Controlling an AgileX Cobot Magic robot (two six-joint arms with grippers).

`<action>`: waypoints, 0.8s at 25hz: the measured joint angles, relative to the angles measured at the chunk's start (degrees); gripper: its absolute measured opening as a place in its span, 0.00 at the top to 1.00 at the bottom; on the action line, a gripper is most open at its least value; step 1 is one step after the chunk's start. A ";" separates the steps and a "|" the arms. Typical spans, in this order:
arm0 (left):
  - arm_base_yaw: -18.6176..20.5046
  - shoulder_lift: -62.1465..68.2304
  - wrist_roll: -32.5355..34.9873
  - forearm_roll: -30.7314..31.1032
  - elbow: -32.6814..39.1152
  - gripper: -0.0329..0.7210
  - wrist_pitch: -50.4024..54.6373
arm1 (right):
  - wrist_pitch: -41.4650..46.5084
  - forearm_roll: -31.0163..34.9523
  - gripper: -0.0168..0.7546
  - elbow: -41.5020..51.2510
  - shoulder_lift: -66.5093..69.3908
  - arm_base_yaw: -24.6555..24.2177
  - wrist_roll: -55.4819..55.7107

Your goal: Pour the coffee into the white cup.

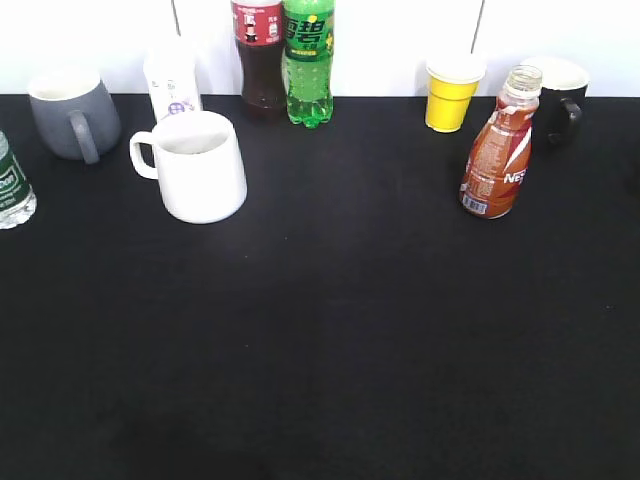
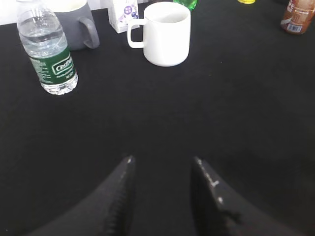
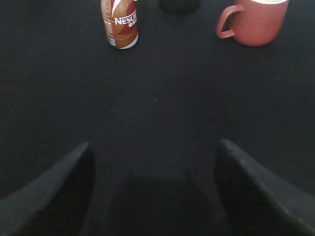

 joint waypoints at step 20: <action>15.54 0.00 0.12 0.00 0.02 0.64 -0.07 | -0.10 0.00 0.23 0.00 0.00 -14.59 0.00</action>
